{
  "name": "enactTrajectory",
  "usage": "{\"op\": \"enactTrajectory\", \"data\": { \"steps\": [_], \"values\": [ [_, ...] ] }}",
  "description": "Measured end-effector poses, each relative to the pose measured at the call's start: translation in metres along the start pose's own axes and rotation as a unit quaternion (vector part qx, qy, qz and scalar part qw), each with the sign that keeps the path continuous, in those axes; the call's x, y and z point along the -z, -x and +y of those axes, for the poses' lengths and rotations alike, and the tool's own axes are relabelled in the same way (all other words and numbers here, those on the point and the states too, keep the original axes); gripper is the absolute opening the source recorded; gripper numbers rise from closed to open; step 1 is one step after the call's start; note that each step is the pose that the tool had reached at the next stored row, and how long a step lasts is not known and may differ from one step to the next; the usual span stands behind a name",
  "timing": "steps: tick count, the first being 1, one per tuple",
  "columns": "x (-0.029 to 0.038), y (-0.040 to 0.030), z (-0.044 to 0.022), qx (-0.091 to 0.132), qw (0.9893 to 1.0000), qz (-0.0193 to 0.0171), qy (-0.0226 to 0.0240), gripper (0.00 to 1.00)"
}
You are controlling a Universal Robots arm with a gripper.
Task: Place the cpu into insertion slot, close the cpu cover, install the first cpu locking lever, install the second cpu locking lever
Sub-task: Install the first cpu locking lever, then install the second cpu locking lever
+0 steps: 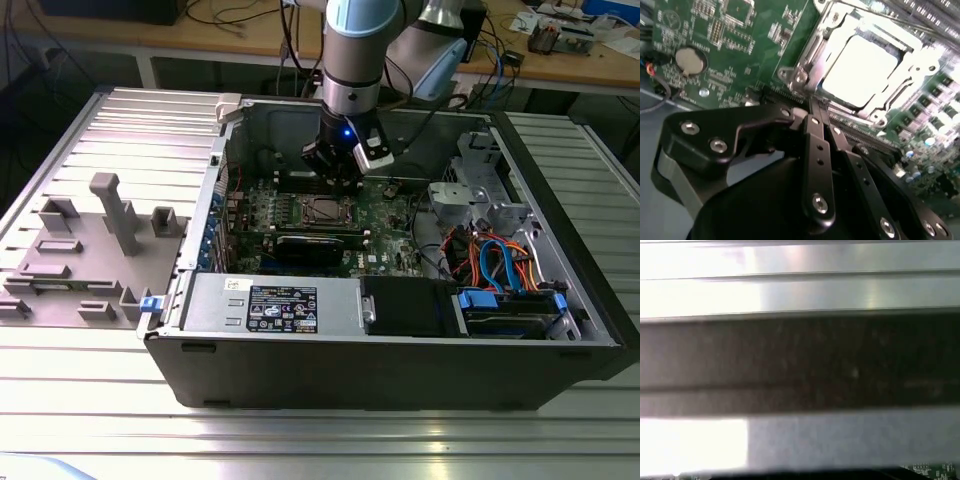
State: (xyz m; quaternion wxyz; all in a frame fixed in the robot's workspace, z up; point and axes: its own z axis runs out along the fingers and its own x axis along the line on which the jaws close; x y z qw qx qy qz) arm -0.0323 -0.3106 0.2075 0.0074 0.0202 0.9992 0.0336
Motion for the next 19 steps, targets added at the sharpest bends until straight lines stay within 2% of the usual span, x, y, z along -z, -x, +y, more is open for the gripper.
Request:
{"op": "enactTrajectory", "data": {
  "steps": [19],
  "values": [
    [0.0003, 0.0002, -0.0048, 0.000, 1.0000, 0.0000, 0.0000, 0.11]
  ]
}}
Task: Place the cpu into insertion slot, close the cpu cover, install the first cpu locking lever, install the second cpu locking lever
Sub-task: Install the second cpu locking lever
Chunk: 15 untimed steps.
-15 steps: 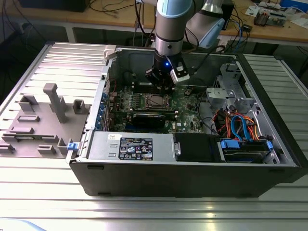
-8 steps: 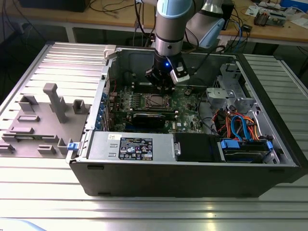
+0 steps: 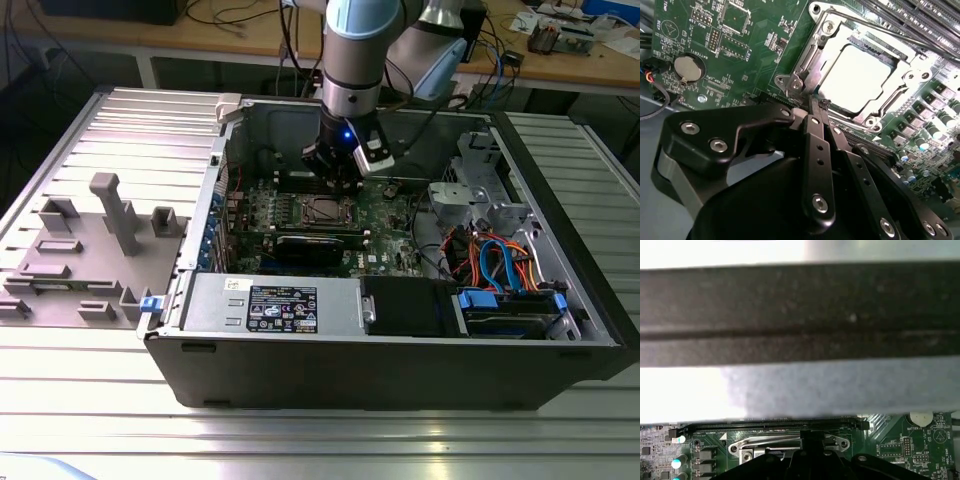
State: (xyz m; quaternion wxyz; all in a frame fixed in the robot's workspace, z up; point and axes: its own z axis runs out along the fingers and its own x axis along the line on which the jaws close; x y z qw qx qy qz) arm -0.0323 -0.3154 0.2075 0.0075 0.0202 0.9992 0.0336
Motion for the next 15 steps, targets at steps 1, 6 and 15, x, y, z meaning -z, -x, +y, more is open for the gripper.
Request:
{"op": "enactTrajectory", "data": {
  "steps": [1, 6, 15],
  "values": [
    [0.0001, 0.0000, -0.0009, 0.000, 1.0000, 0.0000, 0.0000, 0.11],
    [0.0045, 0.0001, -0.0010, 0.000, 1.0000, 0.0000, 0.0000, 0.11],
    [0.0206, 0.0004, -0.0005, 0.000, 1.0000, 0.0000, 0.0000, 0.11]
  ]
}}
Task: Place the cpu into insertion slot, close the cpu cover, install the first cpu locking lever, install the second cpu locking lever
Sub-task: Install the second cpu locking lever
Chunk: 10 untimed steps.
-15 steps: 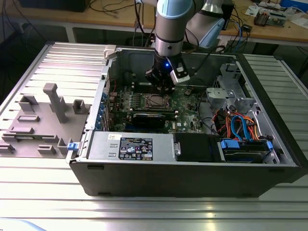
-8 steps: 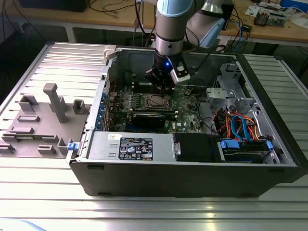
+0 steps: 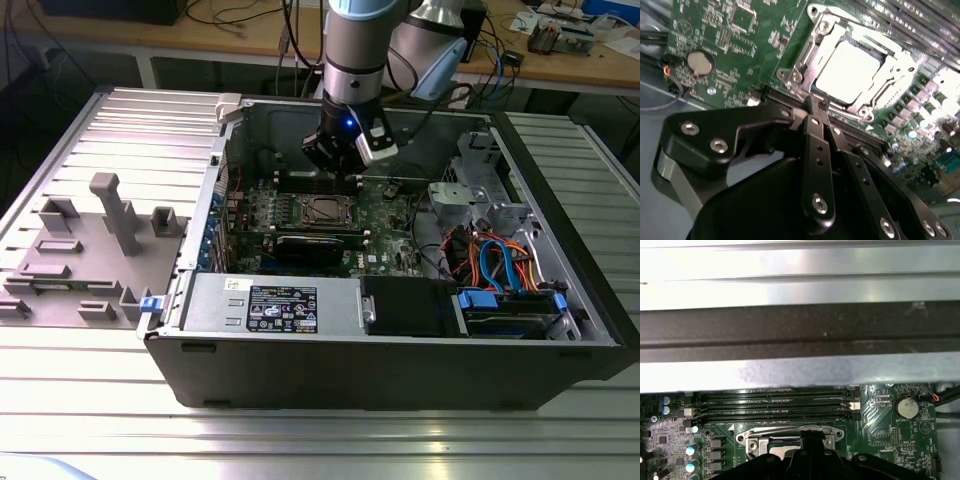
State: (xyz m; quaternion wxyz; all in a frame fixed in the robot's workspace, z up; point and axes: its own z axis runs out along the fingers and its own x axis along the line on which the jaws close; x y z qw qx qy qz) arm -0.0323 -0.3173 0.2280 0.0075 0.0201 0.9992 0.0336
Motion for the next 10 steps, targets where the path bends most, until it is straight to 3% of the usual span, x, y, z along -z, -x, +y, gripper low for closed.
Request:
{"op": "enactTrajectory", "data": {
  "steps": [10],
  "values": [
    [0.0000, 0.0000, -0.0014, 0.000, 1.0000, 0.0000, -0.0002, 0.11]
  ]
}}
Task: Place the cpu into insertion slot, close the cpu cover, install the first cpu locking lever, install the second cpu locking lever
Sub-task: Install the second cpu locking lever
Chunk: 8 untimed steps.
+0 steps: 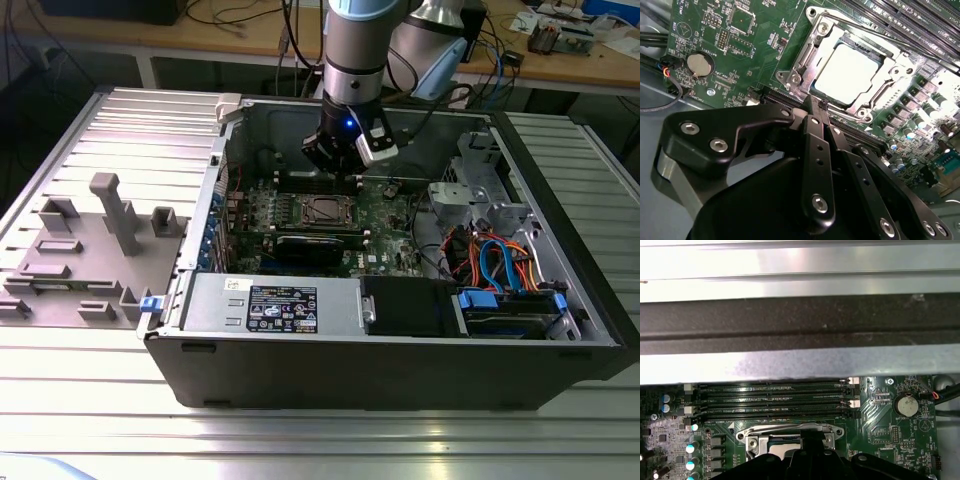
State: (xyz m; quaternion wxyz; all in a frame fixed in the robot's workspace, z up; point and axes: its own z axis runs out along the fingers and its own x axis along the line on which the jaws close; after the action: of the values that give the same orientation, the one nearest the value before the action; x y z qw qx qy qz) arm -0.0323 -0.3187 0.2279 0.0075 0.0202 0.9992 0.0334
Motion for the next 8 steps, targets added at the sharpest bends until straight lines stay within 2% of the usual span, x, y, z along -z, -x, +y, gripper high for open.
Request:
{"op": "enactTrajectory", "data": {
  "steps": [5, 8],
  "values": [
    [0.0007, 0.0000, -0.0004, 0.000, 1.0000, 0.0001, -0.0004, 0.11],
    [0.0049, 0.0001, -0.0001, 0.000, 1.0000, 0.0000, -0.0003, 0.11]
  ]
}}
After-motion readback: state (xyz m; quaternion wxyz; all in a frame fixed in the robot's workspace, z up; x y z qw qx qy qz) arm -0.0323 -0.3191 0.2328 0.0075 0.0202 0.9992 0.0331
